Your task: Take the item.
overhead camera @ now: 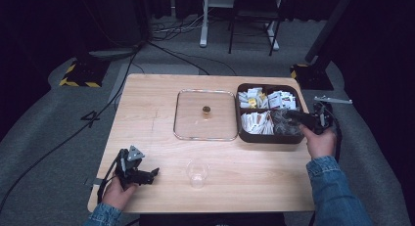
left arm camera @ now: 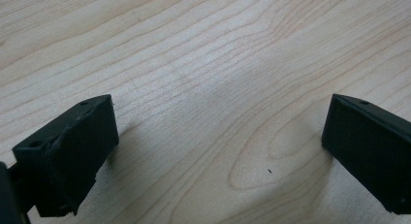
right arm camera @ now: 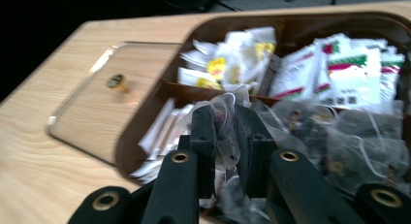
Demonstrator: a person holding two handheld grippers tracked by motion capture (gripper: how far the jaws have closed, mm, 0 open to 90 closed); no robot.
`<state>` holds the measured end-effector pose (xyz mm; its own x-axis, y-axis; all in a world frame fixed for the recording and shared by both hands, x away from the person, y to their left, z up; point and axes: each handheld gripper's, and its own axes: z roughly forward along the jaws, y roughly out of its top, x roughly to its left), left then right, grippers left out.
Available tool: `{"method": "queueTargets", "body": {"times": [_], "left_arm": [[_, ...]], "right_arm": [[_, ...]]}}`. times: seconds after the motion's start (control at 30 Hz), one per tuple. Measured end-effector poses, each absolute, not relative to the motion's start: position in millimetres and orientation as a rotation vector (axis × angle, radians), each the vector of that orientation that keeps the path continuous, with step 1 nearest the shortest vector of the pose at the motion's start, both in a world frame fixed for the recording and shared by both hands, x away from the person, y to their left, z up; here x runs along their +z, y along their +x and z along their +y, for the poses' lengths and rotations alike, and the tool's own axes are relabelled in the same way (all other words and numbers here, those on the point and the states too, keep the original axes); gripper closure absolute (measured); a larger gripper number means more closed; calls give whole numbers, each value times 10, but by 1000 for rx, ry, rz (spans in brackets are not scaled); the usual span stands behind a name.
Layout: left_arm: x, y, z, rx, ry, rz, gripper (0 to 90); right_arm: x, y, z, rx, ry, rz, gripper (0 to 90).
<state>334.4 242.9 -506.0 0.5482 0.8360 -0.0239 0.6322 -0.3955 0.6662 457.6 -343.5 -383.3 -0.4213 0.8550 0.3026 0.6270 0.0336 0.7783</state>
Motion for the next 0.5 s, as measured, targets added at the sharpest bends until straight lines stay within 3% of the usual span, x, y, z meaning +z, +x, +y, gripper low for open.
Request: {"method": "queueTargets", "body": {"times": [0.5], "left_arm": [[-5060, 3345, 2430, 419, 2157, 1177, 1]], "right_arm": [[-3571, 4239, -3260, 1368, 1340, 2083, 795]]}}
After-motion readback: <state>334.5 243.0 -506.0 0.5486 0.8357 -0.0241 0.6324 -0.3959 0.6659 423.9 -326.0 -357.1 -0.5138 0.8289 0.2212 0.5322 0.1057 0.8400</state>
